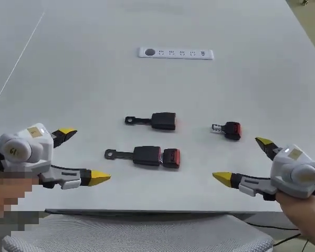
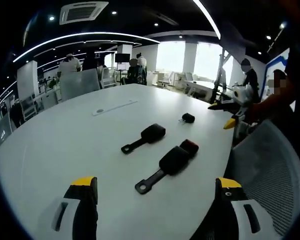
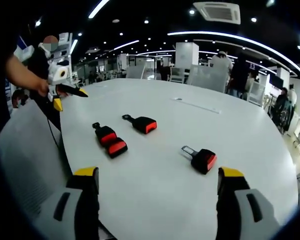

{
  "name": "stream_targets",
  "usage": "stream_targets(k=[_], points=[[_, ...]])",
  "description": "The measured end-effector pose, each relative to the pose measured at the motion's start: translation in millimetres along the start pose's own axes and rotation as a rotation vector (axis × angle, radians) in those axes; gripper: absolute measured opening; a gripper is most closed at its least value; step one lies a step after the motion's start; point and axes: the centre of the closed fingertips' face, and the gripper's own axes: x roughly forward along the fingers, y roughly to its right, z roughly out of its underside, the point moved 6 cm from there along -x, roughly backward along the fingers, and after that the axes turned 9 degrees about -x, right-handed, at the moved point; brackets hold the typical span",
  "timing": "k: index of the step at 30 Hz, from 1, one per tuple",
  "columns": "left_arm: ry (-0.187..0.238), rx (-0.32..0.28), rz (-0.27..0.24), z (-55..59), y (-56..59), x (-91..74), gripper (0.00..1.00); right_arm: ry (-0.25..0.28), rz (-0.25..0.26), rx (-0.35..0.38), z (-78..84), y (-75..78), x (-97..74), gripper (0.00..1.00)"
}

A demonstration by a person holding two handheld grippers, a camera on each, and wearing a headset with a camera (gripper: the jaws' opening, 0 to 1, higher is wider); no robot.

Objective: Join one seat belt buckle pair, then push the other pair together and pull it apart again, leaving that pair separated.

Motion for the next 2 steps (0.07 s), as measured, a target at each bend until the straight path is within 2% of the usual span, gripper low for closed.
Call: stream_targets(k=[2], points=[[-0.001, 0.004, 0.003, 0.6, 1.8, -0.2, 1.00, -0.001, 0.003, 0.000, 1.1, 0.1, -2.0, 1.00]])
